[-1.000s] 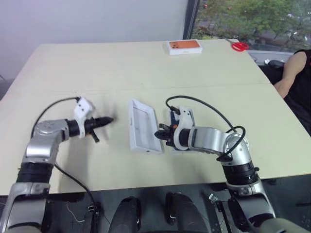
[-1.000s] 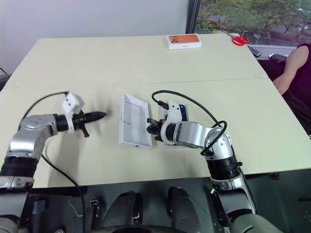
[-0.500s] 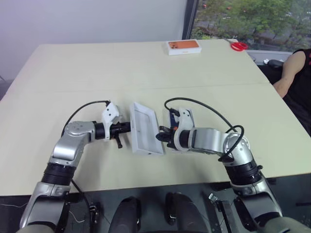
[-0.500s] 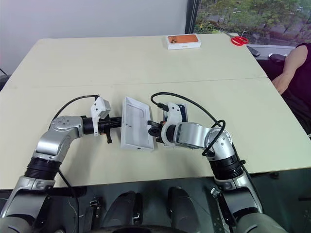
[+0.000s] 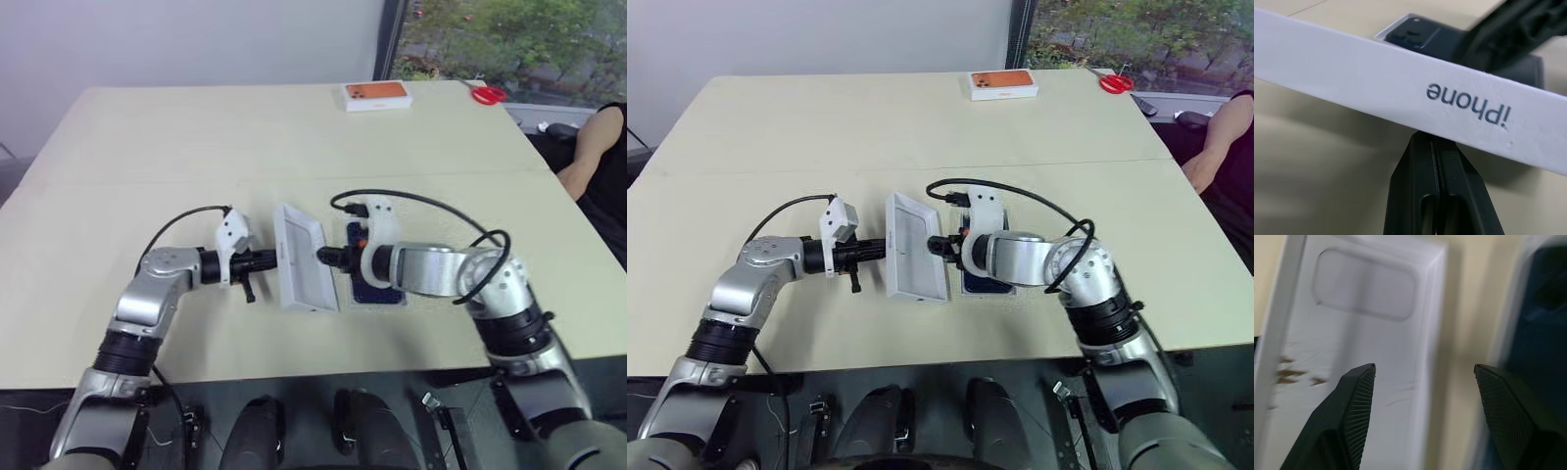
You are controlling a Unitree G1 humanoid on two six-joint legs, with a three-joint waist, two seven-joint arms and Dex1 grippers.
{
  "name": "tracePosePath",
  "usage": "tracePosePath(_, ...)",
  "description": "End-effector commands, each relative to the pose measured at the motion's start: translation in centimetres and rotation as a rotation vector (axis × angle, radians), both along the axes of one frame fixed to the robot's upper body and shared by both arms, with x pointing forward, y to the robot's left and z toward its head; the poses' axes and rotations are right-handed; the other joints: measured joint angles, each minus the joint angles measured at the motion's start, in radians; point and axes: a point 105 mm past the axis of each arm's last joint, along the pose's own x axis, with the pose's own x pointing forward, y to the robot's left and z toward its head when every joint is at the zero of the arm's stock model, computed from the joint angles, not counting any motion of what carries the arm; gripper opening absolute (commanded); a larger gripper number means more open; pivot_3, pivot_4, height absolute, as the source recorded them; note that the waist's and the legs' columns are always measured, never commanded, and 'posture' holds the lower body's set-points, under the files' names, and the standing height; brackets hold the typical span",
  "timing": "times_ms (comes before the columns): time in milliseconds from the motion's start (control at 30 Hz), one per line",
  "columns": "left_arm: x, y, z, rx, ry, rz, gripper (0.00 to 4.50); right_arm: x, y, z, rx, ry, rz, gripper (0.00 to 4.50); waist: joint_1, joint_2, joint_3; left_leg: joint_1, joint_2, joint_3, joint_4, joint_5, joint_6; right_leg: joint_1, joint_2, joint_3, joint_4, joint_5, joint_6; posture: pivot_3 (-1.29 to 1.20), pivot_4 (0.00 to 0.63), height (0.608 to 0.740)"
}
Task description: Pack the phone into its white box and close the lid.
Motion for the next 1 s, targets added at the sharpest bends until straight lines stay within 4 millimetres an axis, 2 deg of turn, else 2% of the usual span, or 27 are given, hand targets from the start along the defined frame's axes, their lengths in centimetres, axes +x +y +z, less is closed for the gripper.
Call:
tracePosePath(33, -0.8, -1.7, 1.2, -0.036, -0.044, -0.058, 0.0, 0.2, -1.1, 2.7, -0.015, -0.125, 0.019, 3.49, -0.001, 0.0, 0.0, 0.0, 0.0, 0.0, 0.0, 0.0, 0.0, 0.0, 0.0, 0.0, 0.0, 0.0, 0.0, 0.0, 0.15, 0.74)
tracePosePath(200, -0.4, -4.1, 1.8, -0.079, -0.066, -0.07, 0.0, 0.4, -2.7, 3.4, -0.045, -0.179, 0.018, 3.49, 0.0, 0.0, 0.0, 0.0, 0.0, 0.0, 0.0, 0.0, 0.0, 0.0, 0.001, 0.0, 0.0, 0.0, 0.0, 0.0, 0.15, 0.74)
tracePosePath(300, -0.2, -5.7, 1.7, -0.082, -0.08, -0.083, 0.0, 0.8, -4.6, 3.1, -0.136, -0.209, -0.011, 3.49, 0.0, 0.0, 0.0, 0.0, 0.0, 0.0, 0.0, 0.0, 0.0, 0.0, 0.001, 0.0, 0.0, 0.0, 0.0, 0.0, 0.15, 0.74)
tracePosePath(400, 0.0, -6.3, 1.9, -0.098, -0.09, -0.084, 0.0, 1.1, -6.2, 3.1, -0.219, -0.244, -0.037, 3.49, 0.0, 0.0, 0.0, 0.0, 0.0, 0.0, 0.0, 0.0, 0.0, 0.0, 0.001, 0.0, 0.0, 0.0, 0.0, 0.0, 0.15, 0.74)
tracePosePath(633, 0.5, -4.9, 2.9, -0.154, -0.081, -0.036, 0.0, 1.8, -9.6, 3.5, -0.376, -0.307, -0.102, 3.49, 0.0, 0.0, 0.0, 0.0, 0.002, -0.001, 0.0, 0.0, 0.0, 0.0, 0.006, 0.001, 0.0, 0.0, 0.0, 0.0, 0.15, 0.74)
tracePosePath(800, 1.7, -2.2, 3.6, -0.164, -0.099, 0.068, 0.0, 1.8, -11.5, 3.6, -0.492, -0.338, -0.107, 3.49, -0.001, 0.0, 0.0, 0.001, 0.002, -0.001, 0.0, 0.0, 0.0, 0.0, 0.007, 0.001, 0.0, 0.001, -0.001, 0.0, 0.15, 0.74)
tracePosePath(900, 2.9, 0.3, 3.8, -0.127, -0.087, 0.164, 0.0, 1.6, -12.0, 3.5, -0.525, -0.352, -0.089, 2.64, -0.001, 0.0, 0.0, 0.001, 0.003, -0.001, 0.0, 0.0, 0.0, 0.0, 0.007, 0.001, 0.0, 0.001, -0.001, 0.0, 0.15, 0.74)
tracePosePath(1000, 2.5, 1.2, 2.8, -0.054, -0.056, 0.152, 0.0, 1.5, -11.9, 3.5, -0.547, -0.37, -0.055, 1.13, -0.001, 0.0, 0.0, 0.001, 0.003, -0.001, 0.0, 0.0, 0.0, 0.0, 0.008, 0.001, 0.0, 0.001, -0.001, 0.0, 0.15, 0.74)
